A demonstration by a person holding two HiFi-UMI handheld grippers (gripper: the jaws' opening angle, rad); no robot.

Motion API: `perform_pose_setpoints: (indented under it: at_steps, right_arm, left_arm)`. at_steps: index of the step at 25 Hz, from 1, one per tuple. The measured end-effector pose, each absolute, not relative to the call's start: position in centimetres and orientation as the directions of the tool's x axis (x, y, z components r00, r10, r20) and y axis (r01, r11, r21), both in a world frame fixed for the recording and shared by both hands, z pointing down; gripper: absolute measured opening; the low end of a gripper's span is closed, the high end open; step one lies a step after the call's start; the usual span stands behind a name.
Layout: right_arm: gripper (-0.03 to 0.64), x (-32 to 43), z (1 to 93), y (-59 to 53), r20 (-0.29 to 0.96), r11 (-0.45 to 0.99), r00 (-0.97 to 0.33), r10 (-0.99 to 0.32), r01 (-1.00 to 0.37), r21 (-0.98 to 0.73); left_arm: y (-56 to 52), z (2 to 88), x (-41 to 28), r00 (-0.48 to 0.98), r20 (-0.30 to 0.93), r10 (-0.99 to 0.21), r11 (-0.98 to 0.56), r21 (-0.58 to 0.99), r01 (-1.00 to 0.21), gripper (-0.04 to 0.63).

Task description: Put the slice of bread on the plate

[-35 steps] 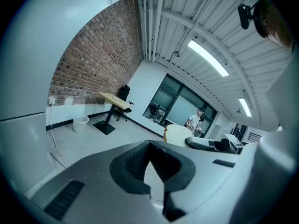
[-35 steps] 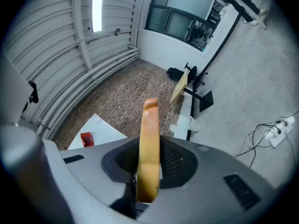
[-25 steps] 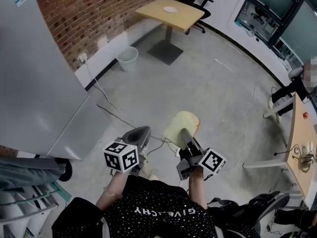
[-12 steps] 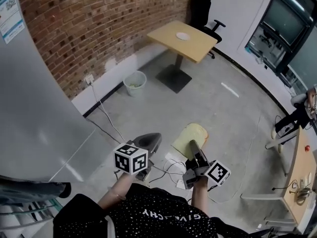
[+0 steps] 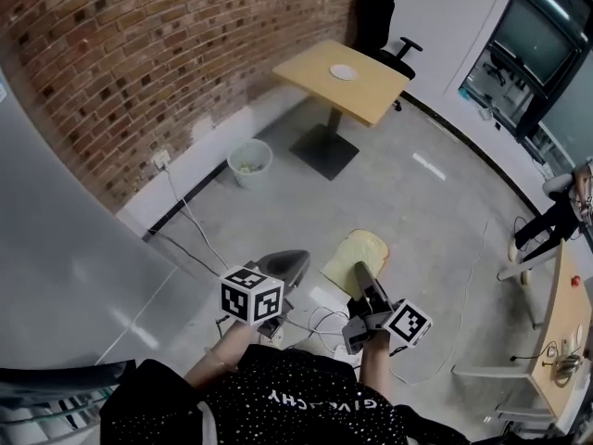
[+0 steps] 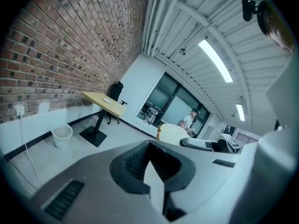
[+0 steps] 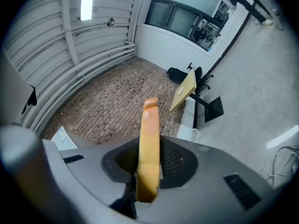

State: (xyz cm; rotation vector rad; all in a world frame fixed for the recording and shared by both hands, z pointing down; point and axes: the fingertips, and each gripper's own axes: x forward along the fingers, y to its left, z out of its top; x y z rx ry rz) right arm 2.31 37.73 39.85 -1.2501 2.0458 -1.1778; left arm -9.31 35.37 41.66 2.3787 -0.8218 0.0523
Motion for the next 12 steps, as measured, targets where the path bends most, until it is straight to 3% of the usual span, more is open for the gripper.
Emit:
perform_pose_setpoints:
  at_steps: [12]
  right_arm:
    - [0.092, 3.9, 41.7, 32.7, 0.073, 0.185, -0.486, -0.871, -0.461, -0.868]
  left_arm:
    - [31.3, 44.5, -7.9, 0.785, 0.262, -0.562, -0.566, 0.570, -0.595, 0.009]
